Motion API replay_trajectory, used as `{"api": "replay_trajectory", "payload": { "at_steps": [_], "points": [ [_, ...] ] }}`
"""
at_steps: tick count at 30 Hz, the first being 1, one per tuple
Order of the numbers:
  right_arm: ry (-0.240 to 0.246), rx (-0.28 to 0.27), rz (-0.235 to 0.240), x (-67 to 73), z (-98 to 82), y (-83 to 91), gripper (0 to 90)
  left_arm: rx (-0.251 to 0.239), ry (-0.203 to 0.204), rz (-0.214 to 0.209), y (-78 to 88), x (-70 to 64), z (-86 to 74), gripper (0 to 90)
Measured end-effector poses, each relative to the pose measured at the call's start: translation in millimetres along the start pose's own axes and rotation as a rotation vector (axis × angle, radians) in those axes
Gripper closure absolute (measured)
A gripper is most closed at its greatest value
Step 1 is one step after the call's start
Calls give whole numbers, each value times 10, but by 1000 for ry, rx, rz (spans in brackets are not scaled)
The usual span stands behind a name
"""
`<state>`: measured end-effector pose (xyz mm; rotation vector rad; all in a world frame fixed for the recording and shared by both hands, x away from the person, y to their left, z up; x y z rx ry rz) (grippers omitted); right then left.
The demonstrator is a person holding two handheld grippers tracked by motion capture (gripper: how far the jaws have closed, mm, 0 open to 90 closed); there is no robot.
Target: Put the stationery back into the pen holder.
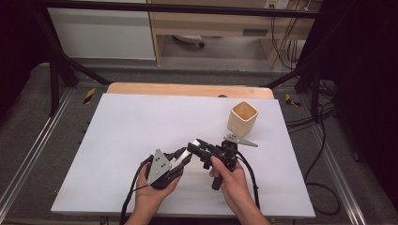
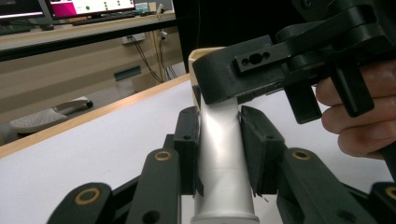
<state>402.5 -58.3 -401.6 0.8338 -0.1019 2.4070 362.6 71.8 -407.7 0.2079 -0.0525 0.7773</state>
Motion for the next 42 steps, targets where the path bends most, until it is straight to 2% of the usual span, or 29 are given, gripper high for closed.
{"api": "replay_trajectory", "payload": {
  "at_steps": [10, 18, 22, 30, 33, 42],
  "points": [
    [-42, -4, 34, -24, -11, 19, 550, -1, -5, 3, 1, 0, -2, 684],
    [-117, -19, 71, -56, -23, 28, 613, 2, -10, 8, -14, -7, -19, 684],
    [-135, -30, 82, -65, -26, 36, 656, 18, -15, 11, -33, -14, -47, 685],
    [-127, -35, 93, -50, -27, 38, 701, 39, -20, 12, -70, -17, -99, 686],
    [-107, -33, 91, -45, -31, 38, 706, 42, -23, 12, -81, -15, -111, 686],
    [-84, -29, 78, -44, -37, 40, 709, 37, 8, 18, -98, -27, -136, 682]
  ]
}}
Point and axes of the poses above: each handheld gripper's, and its own axes: y roughly backward along the jaws, z roughly out of its top, x roughly to its left, the point moved 6 cm from there along -y, roughly forward along the jaws, and after that the axes turned 1 degree about -x, right-handed, at the moved point
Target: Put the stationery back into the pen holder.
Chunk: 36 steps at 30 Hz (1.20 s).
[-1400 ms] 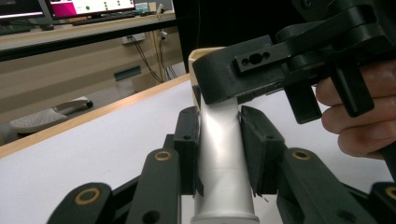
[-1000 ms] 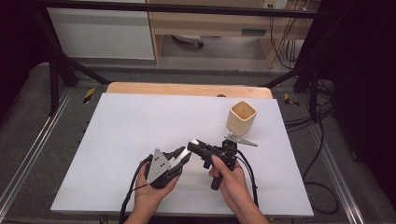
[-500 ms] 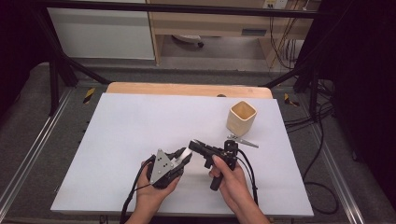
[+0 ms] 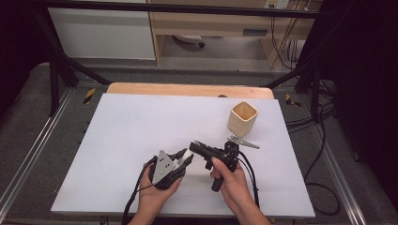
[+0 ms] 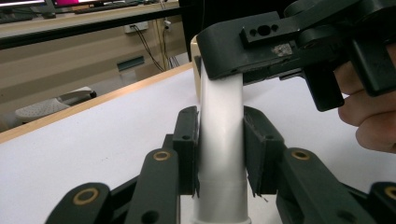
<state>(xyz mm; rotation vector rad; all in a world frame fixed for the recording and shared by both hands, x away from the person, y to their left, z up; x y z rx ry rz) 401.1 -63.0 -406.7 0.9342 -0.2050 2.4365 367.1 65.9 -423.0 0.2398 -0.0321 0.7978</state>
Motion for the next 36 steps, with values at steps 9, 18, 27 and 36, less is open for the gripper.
{"api": "replay_trajectory", "payload": {
  "at_steps": [9, 18, 27, 36],
  "points": [
    [22, -14, -15, -10, 33, 28, 709, 17, 66, -28, -12, 5, -32, 547],
    [57, -65, -61, -121, 193, 169, 709, 32, 128, 4, 4, 175, -65, 302],
    [74, -95, -100, -215, 299, 288, 709, 42, 184, 80, 137, 455, -47, 127],
    [93, -127, -149, -317, 416, 439, 709, 82, 232, 110, 268, 680, -131, 92]
  ]
}}
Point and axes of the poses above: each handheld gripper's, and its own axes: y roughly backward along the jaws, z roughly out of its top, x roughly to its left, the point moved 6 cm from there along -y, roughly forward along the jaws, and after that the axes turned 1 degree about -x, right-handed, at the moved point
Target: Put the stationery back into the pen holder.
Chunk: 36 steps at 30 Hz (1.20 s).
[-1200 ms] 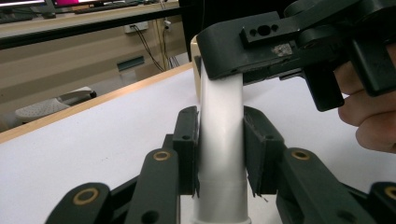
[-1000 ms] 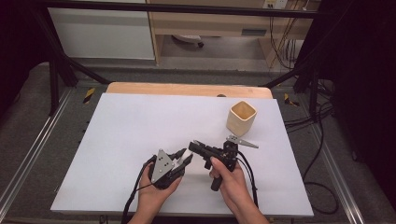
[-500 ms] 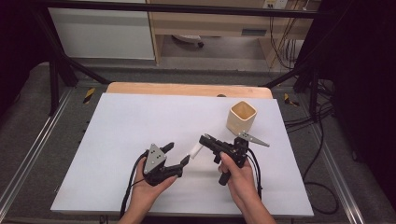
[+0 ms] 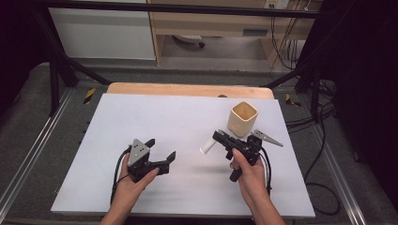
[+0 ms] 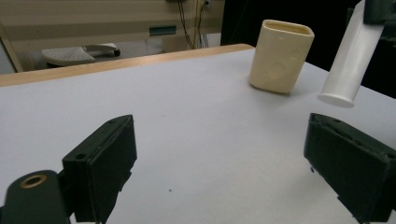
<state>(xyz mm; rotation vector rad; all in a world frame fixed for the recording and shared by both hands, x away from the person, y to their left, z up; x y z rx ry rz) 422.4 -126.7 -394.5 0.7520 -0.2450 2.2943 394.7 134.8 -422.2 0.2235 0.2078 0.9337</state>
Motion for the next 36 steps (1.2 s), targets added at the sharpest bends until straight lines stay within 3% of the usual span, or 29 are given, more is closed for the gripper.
{"api": "replay_trajectory", "payload": {
  "at_steps": [5, 11, 16, 26, 36],
  "points": [
    [37, -2, -36, -49, 56, 50, 709, 11, 51, 28, 112, 164, -54, 91],
    [100, 2, -62, -68, 107, 89, 709, -9, 56, 61, 270, 269, -58, 91],
    [127, -1, -82, -83, 137, 108, 709, 17, 61, 75, 394, 298, -161, 92],
    [205, 0, -127, -121, 270, 79, 709, 42, 60, 104, 362, 329, -234, 93],
    [313, 30, -171, -96, 741, -42, 709, 66, 74, 121, 317, 373, -273, 63]
  ]
}}
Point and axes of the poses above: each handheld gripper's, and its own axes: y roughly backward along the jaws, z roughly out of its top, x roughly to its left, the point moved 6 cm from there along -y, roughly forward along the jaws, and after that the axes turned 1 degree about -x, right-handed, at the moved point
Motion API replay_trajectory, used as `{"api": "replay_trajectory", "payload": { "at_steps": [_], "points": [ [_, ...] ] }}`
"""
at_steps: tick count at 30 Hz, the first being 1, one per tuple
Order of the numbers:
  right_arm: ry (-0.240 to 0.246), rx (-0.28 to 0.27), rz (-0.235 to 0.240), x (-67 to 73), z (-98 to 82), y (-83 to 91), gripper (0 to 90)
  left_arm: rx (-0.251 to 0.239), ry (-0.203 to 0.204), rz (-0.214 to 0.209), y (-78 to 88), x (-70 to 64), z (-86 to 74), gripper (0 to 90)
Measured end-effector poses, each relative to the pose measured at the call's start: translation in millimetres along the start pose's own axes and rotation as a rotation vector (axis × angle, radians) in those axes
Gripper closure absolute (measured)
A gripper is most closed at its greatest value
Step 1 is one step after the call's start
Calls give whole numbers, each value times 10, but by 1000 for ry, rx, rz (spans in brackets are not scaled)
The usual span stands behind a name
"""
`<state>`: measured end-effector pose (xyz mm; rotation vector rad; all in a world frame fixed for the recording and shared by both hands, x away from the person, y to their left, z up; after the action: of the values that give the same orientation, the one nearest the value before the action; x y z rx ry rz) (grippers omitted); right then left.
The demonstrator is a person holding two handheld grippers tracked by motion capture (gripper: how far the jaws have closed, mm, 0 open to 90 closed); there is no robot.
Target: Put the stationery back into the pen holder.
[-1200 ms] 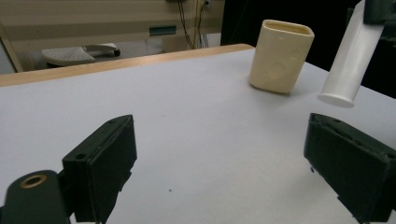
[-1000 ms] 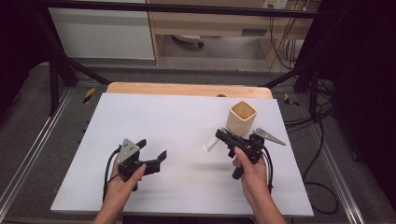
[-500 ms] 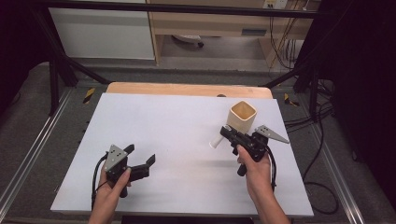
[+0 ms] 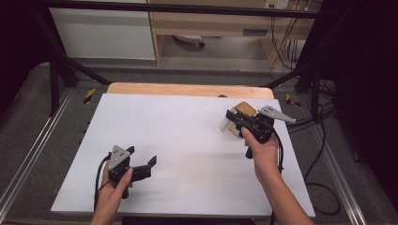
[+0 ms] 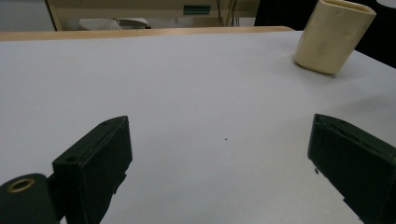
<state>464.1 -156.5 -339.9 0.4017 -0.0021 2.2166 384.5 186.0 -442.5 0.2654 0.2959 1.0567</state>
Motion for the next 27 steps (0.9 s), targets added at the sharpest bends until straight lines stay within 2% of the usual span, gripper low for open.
{"api": "replay_trajectory", "payload": {
  "at_steps": [5, 10, 14, 23, 27],
  "points": [
    [30, 19, -20, -70, 238, -46, 709, -2, 6, 4, 9, 9, 5, 63],
    [121, 38, -49, -63, 464, -62, 708, 0, 8, 7, 10, 19, 2, 65],
    [170, 36, -67, -72, 627, -63, 709, 2, 6, 9, 9, 19, -1, 65],
    [188, 22, -111, -224, 885, -76, 709, -1, 12, 16, 12, 43, 1, 65],
    [198, 19, -125, -275, 923, -81, 709, -2, 8, 16, 11, 39, 4, 65]
  ]
}}
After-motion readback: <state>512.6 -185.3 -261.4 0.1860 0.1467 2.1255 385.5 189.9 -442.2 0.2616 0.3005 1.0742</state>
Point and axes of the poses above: each handheld gripper's, and its own axes: y roughly backward along the jaws, z roughly out of its top, x roughly to its left, the point moved 6 cm from there along -y, roughly forward along the jaws, and after that the axes turned 1 degree about -x, right-handed, at the moved point
